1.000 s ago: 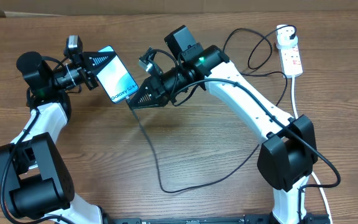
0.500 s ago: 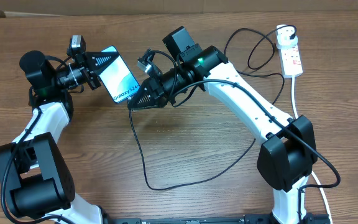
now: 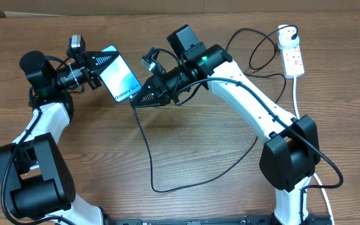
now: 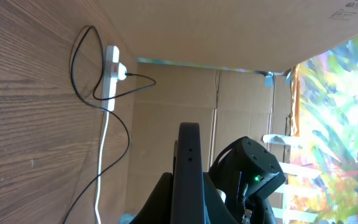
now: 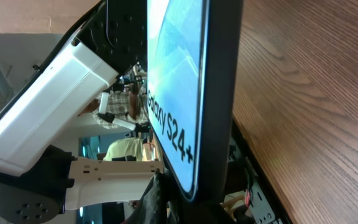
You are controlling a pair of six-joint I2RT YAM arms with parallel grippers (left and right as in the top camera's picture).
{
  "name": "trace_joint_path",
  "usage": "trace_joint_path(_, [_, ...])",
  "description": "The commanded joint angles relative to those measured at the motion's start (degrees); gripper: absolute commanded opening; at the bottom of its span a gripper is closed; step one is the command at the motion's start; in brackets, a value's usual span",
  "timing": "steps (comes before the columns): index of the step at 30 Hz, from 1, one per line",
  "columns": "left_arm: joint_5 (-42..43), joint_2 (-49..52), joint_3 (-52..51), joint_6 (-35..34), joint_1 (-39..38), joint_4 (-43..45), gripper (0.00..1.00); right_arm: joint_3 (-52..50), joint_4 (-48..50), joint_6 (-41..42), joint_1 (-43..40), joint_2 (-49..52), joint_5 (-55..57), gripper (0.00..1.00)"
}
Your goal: Plug charger to phone and switch on socket
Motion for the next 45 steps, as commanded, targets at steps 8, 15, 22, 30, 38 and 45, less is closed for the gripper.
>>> trace_joint_path(8, [4.2,-0.8,0.9,-0.6,-0.7,0.3,0.04,-0.2,2.2,2.3,-1.7,-1.1,4.3,0.04])
trace_joint_path(15, [4.2,-0.8,0.9,-0.6,-0.6,0.3,0.04,-0.2,2.2,3.4,-2.5,-1.1,4.8,0.04])
trace_joint_path(22, [4.3,-0.8,0.9,-0.6,-0.7,0.3,0.04,-0.2,2.9,5.3,-2.5,-1.1,7.3,0.04])
trace_joint_path(30, [4.5,-0.8,0.9,-0.6,-0.7,0.3,0.04,-0.2,4.2,7.8,-2.5,-1.1,8.9,0.04])
trace_joint_path(38, [5.8,-0.8,0.9,-0.6,-0.7,0.3,0.04,-0.2,4.4,8.3,-3.0,-1.1,9.6,0.04])
trace_joint_path(45, [6.8,-0.8,0.9,-0.6,-0.7,0.3,0.04,-0.2,4.4,8.6,-3.1,-1.1,10.1,0.04])
